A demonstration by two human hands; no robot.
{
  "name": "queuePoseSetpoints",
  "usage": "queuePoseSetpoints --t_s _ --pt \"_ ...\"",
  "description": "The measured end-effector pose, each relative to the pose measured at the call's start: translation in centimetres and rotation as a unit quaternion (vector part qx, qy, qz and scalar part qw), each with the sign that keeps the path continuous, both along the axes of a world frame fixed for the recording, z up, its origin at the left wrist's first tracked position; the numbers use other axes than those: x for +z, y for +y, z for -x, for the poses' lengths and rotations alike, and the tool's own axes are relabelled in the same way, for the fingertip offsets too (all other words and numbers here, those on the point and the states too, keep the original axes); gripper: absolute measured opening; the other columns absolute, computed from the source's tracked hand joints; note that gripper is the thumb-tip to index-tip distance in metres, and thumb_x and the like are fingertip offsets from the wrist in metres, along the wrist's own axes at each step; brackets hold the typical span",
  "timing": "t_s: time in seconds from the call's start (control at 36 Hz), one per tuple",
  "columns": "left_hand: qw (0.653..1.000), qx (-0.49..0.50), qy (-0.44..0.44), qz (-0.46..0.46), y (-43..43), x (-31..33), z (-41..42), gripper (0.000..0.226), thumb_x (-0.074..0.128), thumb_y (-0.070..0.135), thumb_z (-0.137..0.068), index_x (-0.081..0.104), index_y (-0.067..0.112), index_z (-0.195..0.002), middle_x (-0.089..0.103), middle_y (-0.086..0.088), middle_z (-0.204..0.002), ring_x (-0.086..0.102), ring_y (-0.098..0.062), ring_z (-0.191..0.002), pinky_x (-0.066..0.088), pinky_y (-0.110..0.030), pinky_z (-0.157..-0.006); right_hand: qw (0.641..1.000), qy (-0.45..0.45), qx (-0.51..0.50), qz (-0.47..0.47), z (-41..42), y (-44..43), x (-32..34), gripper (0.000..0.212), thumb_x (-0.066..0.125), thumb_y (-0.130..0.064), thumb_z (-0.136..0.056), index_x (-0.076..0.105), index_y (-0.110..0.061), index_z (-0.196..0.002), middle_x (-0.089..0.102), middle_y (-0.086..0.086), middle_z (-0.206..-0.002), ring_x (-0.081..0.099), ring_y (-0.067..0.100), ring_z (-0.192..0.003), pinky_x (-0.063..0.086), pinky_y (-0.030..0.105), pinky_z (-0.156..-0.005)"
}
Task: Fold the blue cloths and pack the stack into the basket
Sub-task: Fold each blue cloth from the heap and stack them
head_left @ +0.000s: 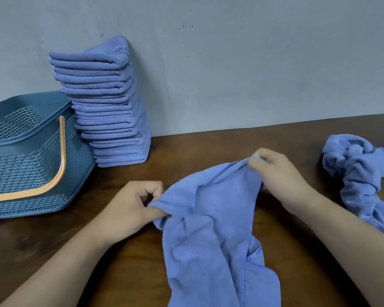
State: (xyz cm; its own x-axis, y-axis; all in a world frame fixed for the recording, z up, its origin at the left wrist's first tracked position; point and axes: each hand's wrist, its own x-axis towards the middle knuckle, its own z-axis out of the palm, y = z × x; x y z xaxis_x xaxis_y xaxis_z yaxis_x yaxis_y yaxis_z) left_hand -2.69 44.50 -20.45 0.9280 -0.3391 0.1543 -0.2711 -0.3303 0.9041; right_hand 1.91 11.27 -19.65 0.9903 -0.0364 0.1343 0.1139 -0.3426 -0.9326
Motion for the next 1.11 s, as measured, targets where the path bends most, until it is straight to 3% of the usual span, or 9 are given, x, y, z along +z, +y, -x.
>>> queuePoseSetpoints --t_s 0.06,0.17,0.22,0.39,0.56,0.69,0.83,1.03,1.11 --pt "0.995 0.021 0.023 0.090 0.2 0.1 -0.1 0.052 0.083 0.023 -0.081 0.043 -0.008 -0.069 0.041 -0.029 -0.065 0.036 -0.034 -0.059 0.028 -0.037 -0.060 0.989 0.051 0.003 -0.137 -0.2 0.1 0.2 0.014 0.063 -0.020 -0.094 0.056 -0.018 -0.082 0.056 0.007 -0.080 0.051 0.024 -0.076 0.038 0.043 -0.070" --pt "0.948 0.126 0.095 0.276 -1.2 1.2 -0.2 0.042 0.065 0.032 -0.102 0.071 -0.005 -0.121 0.073 -0.027 -0.121 0.070 -0.042 -0.113 0.051 -0.053 -0.099 0.968 0.073 -0.032 -0.238 -0.2 0.3 0.5 0.011 0.064 -0.020 -0.104 0.066 -0.013 -0.112 0.078 0.014 -0.108 0.071 0.027 -0.090 0.051 0.046 -0.078" --pt "0.935 0.192 0.121 0.273 -1.5 1.2 -0.8 0.041 0.055 0.036 -0.108 0.068 0.004 -0.132 0.075 -0.016 -0.125 0.072 -0.034 -0.117 0.057 -0.052 -0.097 0.962 0.065 -0.063 -0.256 -0.7 0.1 0.1 0.019 0.065 -0.024 -0.104 0.065 -0.022 -0.123 0.076 0.011 -0.119 0.075 0.024 -0.096 0.057 0.046 -0.085" --pt "0.939 0.221 0.140 0.221 -0.6 0.1 -1.4 0.035 0.067 0.018 -0.103 0.055 0.019 -0.136 0.076 -0.011 -0.122 0.076 -0.026 -0.107 0.062 -0.047 -0.087 0.986 0.114 0.030 -0.115 -1.5 -1.2 -1.2 0.078 0.081 -0.030 -0.087 0.042 -0.055 -0.150 0.058 0.007 -0.139 0.065 0.023 -0.125 0.051 0.047 -0.111" --pt "0.994 0.075 0.070 -0.026 -0.1 0.4 -0.6 0.032 0.079 0.007 -0.093 0.073 0.028 -0.116 0.078 0.001 -0.104 0.068 -0.020 -0.085 0.055 -0.032 -0.082 0.987 0.115 0.096 0.059 -1.2 -2.0 -1.1 0.047 0.078 -0.006 -0.086 0.075 -0.043 -0.115 0.073 -0.009 -0.123 0.070 0.014 -0.113 0.058 0.038 -0.095" --pt "0.983 0.158 0.050 0.075 -1.0 0.3 -0.8 0.026 0.069 0.002 -0.099 0.073 0.021 -0.115 0.078 0.001 -0.097 0.057 -0.008 -0.064 0.046 -0.023 -0.064 0.999 0.016 0.026 0.043 -1.4 -1.4 -1.3 0.047 0.067 0.002 -0.096 0.074 -0.033 -0.126 0.072 -0.019 -0.127 0.067 0.005 -0.120 0.053 0.035 -0.108" --pt "0.967 0.253 0.011 0.036 -0.6 -0.6 -1.8 0.058 0.072 0.023 -0.100 0.047 0.042 -0.149 0.076 0.013 -0.115 0.071 -0.003 -0.099 0.050 -0.029 -0.090 1.000 0.012 0.003 -0.005 -1.6 -0.8 -0.9 0.058 0.069 -0.017 -0.101 0.053 -0.047 -0.148 0.053 -0.017 -0.146 0.058 0.007 -0.131 0.047 0.025 -0.101" --pt "0.982 0.167 -0.014 -0.089 -1.1 -1.0 -1.0 0.050 0.077 0.022 -0.095 0.057 0.052 -0.131 0.072 0.011 -0.100 0.067 -0.009 -0.092 0.049 -0.027 -0.088 0.938 -0.017 0.083 0.337 1.0 0.5 -0.6 0.047 0.071 -0.037 -0.096 0.059 -0.039 -0.141 0.053 -0.029 -0.128 0.049 0.010 -0.124 0.036 0.021 -0.099" --pt "0.982 0.152 -0.012 -0.111 -1.0 -1.2 -1.0 0.053 0.077 0.031 -0.095 0.054 0.059 -0.134 0.069 0.012 -0.115 0.062 -0.002 -0.112 0.047 -0.025 -0.095 0.898 -0.003 0.116 0.425 1.8 1.8 -1.3 0.050 0.055 -0.052 -0.101 0.048 -0.043 -0.150 0.044 -0.018 -0.155 0.038 0.015 -0.142 0.034 0.029 -0.115"
